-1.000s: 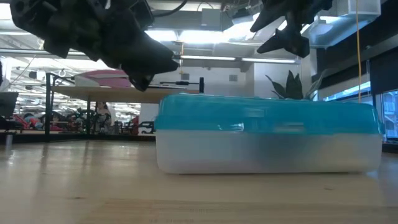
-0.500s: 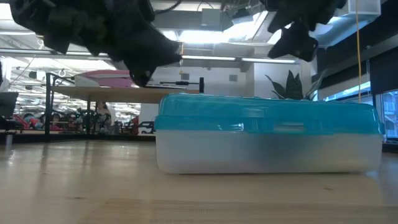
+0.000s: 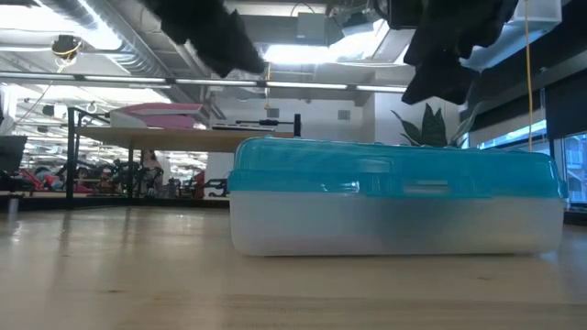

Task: Pack school essentials
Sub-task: Close the blue supply box

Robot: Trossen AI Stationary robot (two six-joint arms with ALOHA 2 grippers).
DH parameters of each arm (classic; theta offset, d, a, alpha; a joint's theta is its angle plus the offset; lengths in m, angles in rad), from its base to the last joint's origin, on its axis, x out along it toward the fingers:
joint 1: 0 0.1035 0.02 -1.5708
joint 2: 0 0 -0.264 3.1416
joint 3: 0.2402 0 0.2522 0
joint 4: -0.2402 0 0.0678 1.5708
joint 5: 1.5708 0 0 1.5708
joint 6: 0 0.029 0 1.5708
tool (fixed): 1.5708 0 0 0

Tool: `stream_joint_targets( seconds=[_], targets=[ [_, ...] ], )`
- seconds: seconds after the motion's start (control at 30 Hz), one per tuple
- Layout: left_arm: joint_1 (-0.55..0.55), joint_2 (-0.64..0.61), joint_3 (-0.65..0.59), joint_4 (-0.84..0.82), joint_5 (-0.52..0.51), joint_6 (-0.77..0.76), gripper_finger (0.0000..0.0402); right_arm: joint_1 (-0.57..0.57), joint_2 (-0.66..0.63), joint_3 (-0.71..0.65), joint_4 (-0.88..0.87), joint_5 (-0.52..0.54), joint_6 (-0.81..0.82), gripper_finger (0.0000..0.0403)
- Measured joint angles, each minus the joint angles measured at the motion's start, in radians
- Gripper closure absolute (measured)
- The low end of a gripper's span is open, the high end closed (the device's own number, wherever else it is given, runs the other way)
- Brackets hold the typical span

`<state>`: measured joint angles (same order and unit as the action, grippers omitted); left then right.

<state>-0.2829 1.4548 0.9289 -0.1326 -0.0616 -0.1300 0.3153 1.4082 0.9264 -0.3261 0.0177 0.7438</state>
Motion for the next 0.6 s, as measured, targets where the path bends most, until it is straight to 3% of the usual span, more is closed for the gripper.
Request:
stream_joint_targets(
  seconds=[0.17,0.37,0.53,0.6],
  targets=[
    [-0.007,0.009,0.012,-0.005,-0.003,0.007,0.0324,0.017,0.0,0.0,-0.001,-0.012,-0.021,0.0228],
    [-0.014,0.05,0.012,-0.001,0.002,0.005,0.0391,0.039,0.0,0.0,-0.005,-0.015,-0.02,0.0321],
    [-0.022,0.085,0.012,0.049,0.027,0.003,0.0399,0.062,0.01,0.001,-0.003,-0.013,-0.034,0.039],
    [-0.029,0.111,0.012,0.065,0.029,0.003,0.04,0.073,0.017,0.001,-0.007,-0.012,-0.058,0.0396]
  ],
)
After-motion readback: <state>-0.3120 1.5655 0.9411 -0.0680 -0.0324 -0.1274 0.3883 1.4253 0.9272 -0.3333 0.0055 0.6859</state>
